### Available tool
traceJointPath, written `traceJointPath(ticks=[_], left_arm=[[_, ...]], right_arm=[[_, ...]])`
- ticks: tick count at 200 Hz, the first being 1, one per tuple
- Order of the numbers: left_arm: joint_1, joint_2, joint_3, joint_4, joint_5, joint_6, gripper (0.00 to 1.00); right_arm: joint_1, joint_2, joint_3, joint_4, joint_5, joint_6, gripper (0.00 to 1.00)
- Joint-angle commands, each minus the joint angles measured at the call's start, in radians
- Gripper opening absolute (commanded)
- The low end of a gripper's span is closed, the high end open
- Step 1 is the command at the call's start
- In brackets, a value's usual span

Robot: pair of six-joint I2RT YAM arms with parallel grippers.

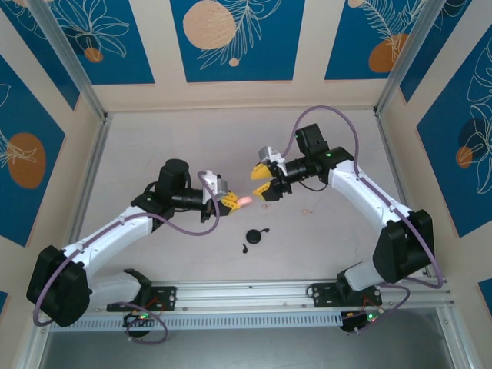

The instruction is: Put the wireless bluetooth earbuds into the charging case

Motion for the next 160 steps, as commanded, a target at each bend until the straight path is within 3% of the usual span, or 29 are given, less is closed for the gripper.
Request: traceJointPath(ticks=[1,22,51,75,103,126,160], left_arm=[[-0.007,-0.02,-0.007,0.048,0.028,-0.009,0.13],[-0.008,-0.021,-0.008,0.065,0.035,-0.024,0.13],[-0.008,-0.019,-0.011,0.076,0.043,-0.041,0.13],[-0.008,-0.02,-0.011,0.079,0.043,-0.046,0.13],[-0.009,-0.02,-0.013,0.084,0.043,-0.05,0.12],[-0.008,-0.021,-0.014,0.082,0.033,-0.049,0.13],[-0.01,-0.026,-0.023,0.091,-0.009,-0.044,0.35]], right_arm=[[0.019,0.018,0.029,-0.099,-0.047,-0.075,0.56],[0.032,0.013,0.008,-0.09,-0.045,-0.124,0.53],[0.087,-0.002,-0.036,-0.027,0.066,-0.178,0.52],[0.091,0.012,-0.025,-0.019,0.064,-0.183,0.5],[0.093,0.021,-0.015,-0.02,0.062,-0.189,0.39],[0.091,0.015,-0.011,-0.033,0.044,-0.2,0.21],[0.074,-0.015,-0.032,-0.014,0.013,-0.171,0.16]])
